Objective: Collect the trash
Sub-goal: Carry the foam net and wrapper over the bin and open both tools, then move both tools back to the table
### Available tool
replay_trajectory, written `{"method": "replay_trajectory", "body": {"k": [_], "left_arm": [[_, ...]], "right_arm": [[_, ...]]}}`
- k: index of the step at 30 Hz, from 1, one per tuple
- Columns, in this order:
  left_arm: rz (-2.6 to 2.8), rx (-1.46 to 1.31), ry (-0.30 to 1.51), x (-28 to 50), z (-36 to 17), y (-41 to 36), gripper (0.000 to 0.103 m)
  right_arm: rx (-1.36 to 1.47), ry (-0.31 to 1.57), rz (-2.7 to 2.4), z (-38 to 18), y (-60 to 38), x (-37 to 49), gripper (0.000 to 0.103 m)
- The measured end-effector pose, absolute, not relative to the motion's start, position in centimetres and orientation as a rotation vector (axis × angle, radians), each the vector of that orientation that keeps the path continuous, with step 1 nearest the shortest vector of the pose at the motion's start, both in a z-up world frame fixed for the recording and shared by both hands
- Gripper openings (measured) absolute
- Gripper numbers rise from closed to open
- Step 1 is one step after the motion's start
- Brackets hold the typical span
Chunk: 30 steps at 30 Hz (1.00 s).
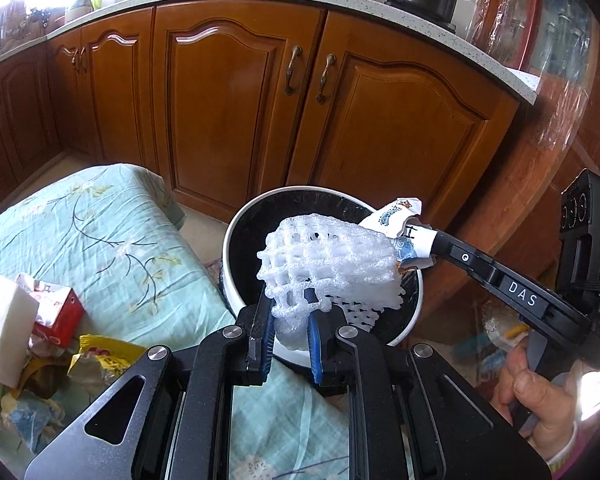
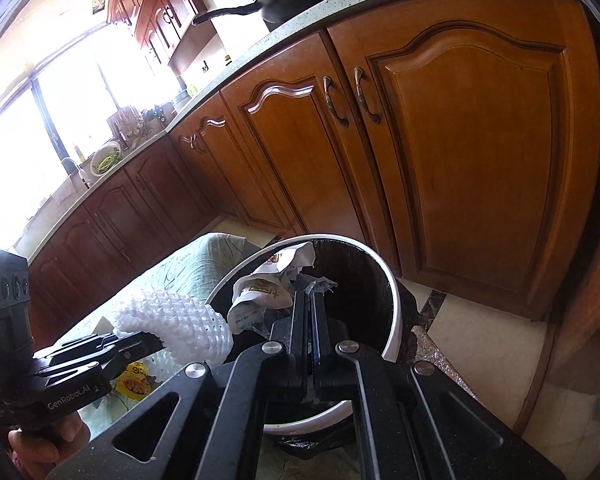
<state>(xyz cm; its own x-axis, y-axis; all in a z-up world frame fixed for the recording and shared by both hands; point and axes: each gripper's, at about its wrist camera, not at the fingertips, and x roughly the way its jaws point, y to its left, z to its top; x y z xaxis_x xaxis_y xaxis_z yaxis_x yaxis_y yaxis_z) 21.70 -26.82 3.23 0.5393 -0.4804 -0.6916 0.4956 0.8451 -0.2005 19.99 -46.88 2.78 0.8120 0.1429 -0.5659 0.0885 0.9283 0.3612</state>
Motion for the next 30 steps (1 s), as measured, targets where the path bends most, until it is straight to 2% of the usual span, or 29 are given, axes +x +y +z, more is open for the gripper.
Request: {"method": "replay_trajectory", "body": {"k": [8, 11, 12, 13, 15, 18, 19, 21, 25, 30], "left_arm": [[-0.58, 0.033, 0.875, 23.6, 1.6, -28.2, 0.013], [-0.574, 0.04, 0.885, 23.8, 1.2, -28.6, 0.016], [-0.569, 0.042, 0.89, 23.7, 1.1, -28.8, 0.023], [-0.568, 0.042, 0.892, 23.8, 1.1, -28.9, 0.027], [-0.566, 0.042, 0.89, 23.7, 1.0, -29.0, 0.04], [-0.56, 0.033, 0.882, 23.5, 1.0, -28.6, 0.059], [-0.558, 0.028, 0.878, 23.3, 1.1, -28.4, 0.061], [-0.552, 0.012, 0.878, 23.1, 1.1, -27.8, 0.066], [-0.545, -0.025, 0.872, 22.1, 1.2, -26.2, 0.068], [-0.515, -0.041, 0.832, 19.7, 1.7, -23.8, 0.071]], "right_arm": [[0.387, 0.659, 0.031, 1.8, -47.2, 20.9, 0.001], [0.403, 0.668, 0.026, 1.3, -47.6, 21.1, 0.008], [0.41, 0.672, 0.021, 1.2, -47.7, 21.2, 0.013], [0.419, 0.67, 0.02, 1.1, -47.9, 21.2, 0.028], [0.431, 0.66, 0.019, 1.2, -48.0, 21.2, 0.044], [0.443, 0.645, 0.017, 1.2, -48.1, 20.5, 0.057], [0.45, 0.64, 0.02, 1.2, -48.1, 20.2, 0.065], [0.463, 0.624, 0.028, 1.3, -47.9, 19.7, 0.076], [0.464, 0.614, 0.039, 1.6, -47.0, 18.5, 0.084], [0.478, 0.607, 0.071, 1.7, -45.2, 17.1, 0.088]]}}
